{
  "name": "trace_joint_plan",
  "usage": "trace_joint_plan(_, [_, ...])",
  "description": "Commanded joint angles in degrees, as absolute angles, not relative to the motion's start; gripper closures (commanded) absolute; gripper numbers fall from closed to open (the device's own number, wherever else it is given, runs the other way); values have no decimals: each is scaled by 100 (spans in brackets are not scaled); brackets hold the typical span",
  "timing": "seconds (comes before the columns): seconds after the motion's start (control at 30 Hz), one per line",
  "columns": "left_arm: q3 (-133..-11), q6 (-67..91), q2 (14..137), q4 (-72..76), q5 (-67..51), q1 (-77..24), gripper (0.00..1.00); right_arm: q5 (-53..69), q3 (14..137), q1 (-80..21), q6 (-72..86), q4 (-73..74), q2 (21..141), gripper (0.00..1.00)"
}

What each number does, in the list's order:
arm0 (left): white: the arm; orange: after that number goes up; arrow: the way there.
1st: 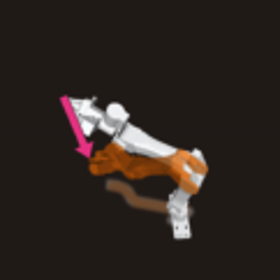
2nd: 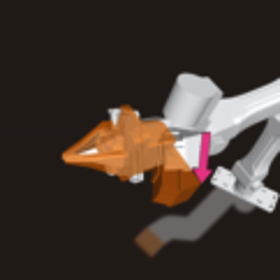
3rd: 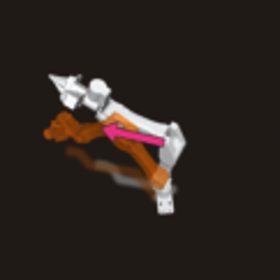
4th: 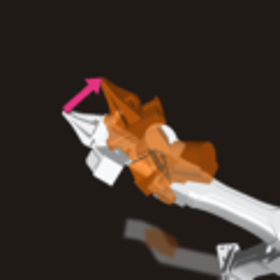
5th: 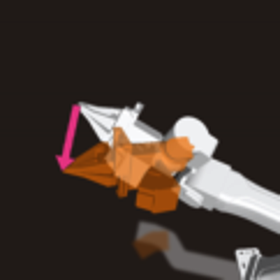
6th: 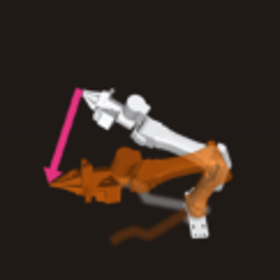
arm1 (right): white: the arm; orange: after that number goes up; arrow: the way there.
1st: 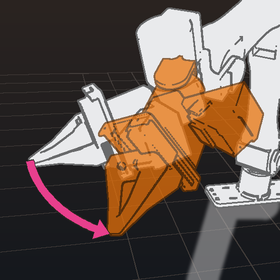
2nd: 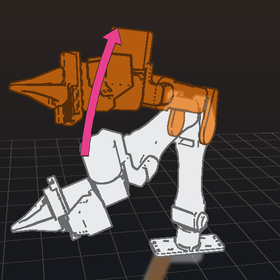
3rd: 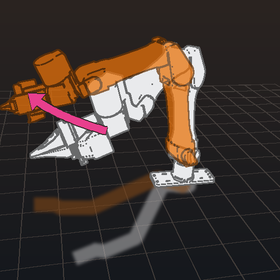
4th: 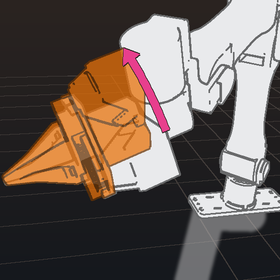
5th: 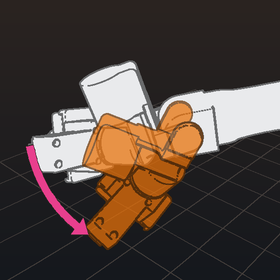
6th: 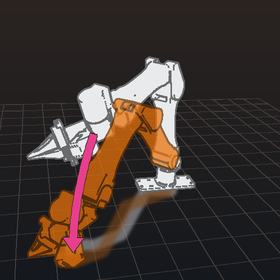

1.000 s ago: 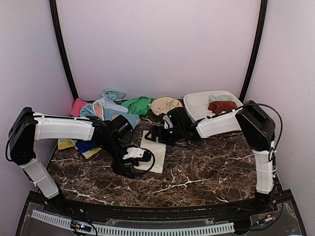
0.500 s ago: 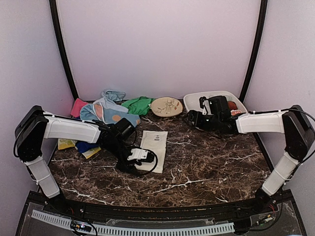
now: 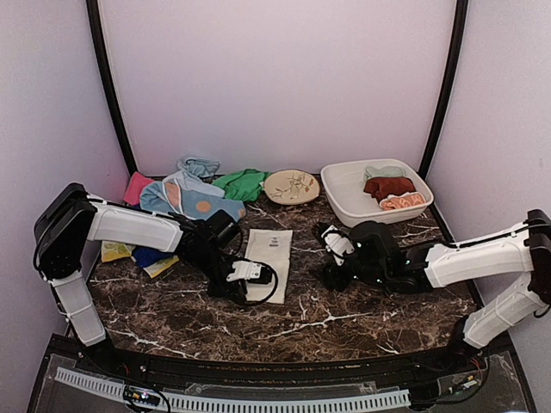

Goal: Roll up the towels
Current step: Pick up the towel from the center of the board.

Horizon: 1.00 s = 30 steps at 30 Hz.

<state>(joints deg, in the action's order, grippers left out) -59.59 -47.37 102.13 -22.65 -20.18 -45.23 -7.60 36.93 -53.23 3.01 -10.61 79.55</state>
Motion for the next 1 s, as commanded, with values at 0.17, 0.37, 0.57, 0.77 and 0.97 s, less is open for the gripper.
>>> trace_joint_plan(0.17, [-6548, -4557, 10487, -3163, -3090, -4030, 100, -3471, 3748, -7172, -1692, -1465, 8552, 25])
trace_joint_plan(0.37, [-6853, -4501, 10684, -3552, -3448, -3817, 100, -4028, 3867, -7583, -2033, -1914, 8792, 0])
trace_joint_plan(0.57, [-6970, -4470, 10793, -3683, -3569, -3799, 100, -3461, 4416, -7851, -2576, -1916, 9613, 5])
trace_joint_plan(0.77, [-7232, -4468, 11058, -3969, -3808, -3699, 100, -2879, 4836, -7885, -3038, -2221, 10395, 15])
trace_joint_plan(0.97, [-7326, -4652, 11221, -4213, -3903, -3609, 100, -2755, 5028, -7659, -3102, -2594, 10937, 23])
